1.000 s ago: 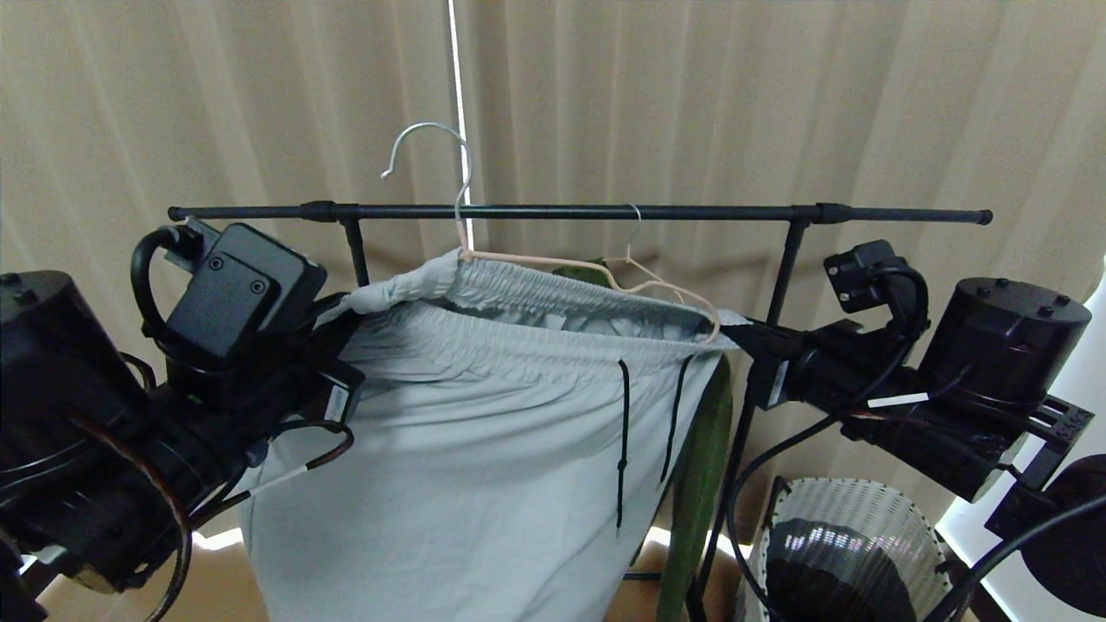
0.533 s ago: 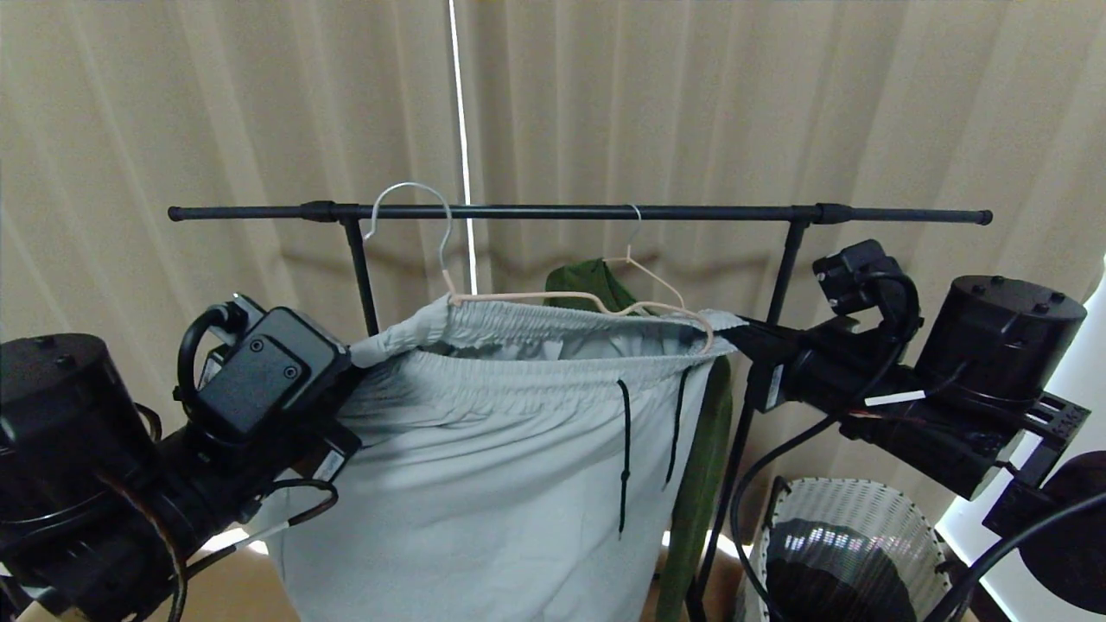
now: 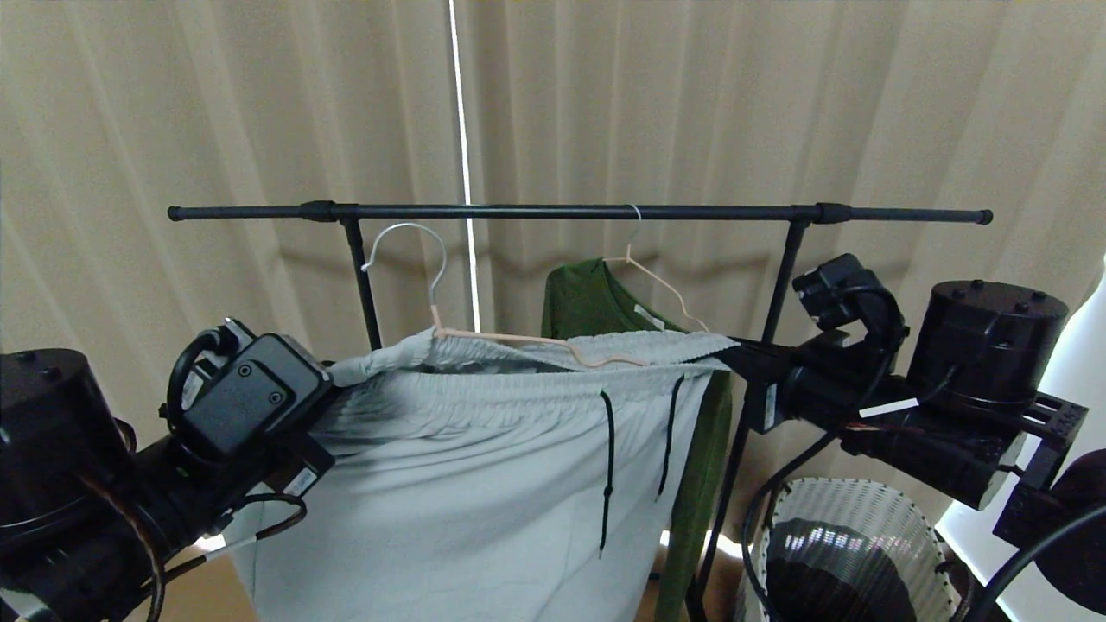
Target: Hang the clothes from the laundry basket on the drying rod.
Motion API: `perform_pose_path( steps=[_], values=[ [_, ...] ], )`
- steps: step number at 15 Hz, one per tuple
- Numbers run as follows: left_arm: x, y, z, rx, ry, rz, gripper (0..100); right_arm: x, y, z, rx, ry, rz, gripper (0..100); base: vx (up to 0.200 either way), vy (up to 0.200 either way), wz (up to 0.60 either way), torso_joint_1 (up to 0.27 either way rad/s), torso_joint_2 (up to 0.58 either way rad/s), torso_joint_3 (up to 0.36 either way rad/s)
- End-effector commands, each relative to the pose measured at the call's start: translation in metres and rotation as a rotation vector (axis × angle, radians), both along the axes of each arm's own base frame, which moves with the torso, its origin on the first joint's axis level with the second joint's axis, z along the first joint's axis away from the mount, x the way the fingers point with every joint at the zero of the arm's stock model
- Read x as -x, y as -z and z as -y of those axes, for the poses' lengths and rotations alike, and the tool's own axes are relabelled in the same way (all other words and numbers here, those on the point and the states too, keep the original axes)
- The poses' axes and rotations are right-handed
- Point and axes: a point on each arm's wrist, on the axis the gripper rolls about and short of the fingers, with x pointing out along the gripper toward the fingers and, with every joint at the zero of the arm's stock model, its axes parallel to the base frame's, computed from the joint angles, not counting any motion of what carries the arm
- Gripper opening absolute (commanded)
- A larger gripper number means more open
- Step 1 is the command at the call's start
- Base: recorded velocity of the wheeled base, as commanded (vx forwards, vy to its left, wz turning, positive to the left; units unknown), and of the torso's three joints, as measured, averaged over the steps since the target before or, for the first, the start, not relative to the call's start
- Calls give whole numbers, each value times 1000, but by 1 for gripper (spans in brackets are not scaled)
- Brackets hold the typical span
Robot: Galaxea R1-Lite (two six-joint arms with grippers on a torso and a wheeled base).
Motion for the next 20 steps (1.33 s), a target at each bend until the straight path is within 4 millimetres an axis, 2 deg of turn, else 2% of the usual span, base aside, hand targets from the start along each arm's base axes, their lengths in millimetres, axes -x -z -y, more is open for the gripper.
perform_pose_path(
  steps=[1, 3, 5, 6, 9, 16, 17, 20],
  values=[
    [-1, 0, 1, 1, 6, 1, 0, 5, -7, -15, 3, -57, 7, 0, 0, 0, 0, 0, 0, 0],
    [-1, 0, 1, 4, 5, 1, 0, 10, -12, -23, -1, -91, 13, 0, 0, 0, 0, 0, 0, 0],
    [-4, 0, 3, 12, 3, -3, 0, 25, -14, -37, -5, -161, 19, 0, 0, 0, 0, 0, 0, 0],
    [-4, 0, 3, 12, 3, -3, 0, 25, -14, -37, -5, -161, 19, 0, 0, 0, 0, 0, 0, 0],
    [-12, -12, 5, 147, -55, 35, 0, 35, -5, -40, 28, -190, -4, 0, 0, 0, 0, 0, 0, 0],
    [-7, -19, 22, 356, -121, 28, 0, 51, -1, -54, 30, -271, -10, 0, 0, 0, 0, 0, 0, 0],
    [-7, -20, 23, 358, -120, 31, 0, 52, 0, -54, 32, -270, -12, 100, 0, 0, 0, 0, 0, 0],
    [-5, -21, 22, 363, -118, 37, 0, 58, 7, -47, 45, -265, -36, 100, 0, 0, 0, 0, 0, 0]
  ],
)
